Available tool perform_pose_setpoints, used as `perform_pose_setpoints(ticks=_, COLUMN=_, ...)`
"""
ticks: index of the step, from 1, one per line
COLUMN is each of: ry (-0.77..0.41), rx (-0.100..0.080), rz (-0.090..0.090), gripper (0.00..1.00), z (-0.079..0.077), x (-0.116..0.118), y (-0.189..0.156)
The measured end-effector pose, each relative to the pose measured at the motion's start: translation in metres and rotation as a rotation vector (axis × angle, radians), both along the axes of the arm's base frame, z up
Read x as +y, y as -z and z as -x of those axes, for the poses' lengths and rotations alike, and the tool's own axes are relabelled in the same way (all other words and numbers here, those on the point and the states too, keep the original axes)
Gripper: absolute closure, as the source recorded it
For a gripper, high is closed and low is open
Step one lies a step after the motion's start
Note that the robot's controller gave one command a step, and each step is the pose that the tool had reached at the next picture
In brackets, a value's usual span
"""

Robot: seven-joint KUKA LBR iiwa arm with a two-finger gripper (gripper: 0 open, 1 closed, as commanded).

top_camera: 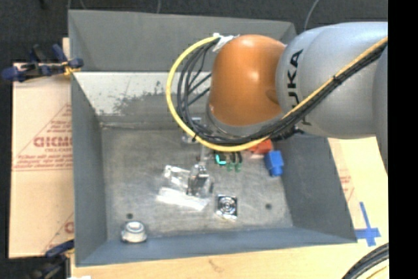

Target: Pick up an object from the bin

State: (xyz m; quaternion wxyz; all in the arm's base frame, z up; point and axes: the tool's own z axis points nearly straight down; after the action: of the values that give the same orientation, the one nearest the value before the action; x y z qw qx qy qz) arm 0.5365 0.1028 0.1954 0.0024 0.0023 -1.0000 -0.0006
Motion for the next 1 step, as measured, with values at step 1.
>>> perform_pose_setpoints(ticks=1, ry=-0.048, rx=-0.013, rz=-0.001, gripper=0.0, z=-0.0212, x=-0.0222, y=0.095)
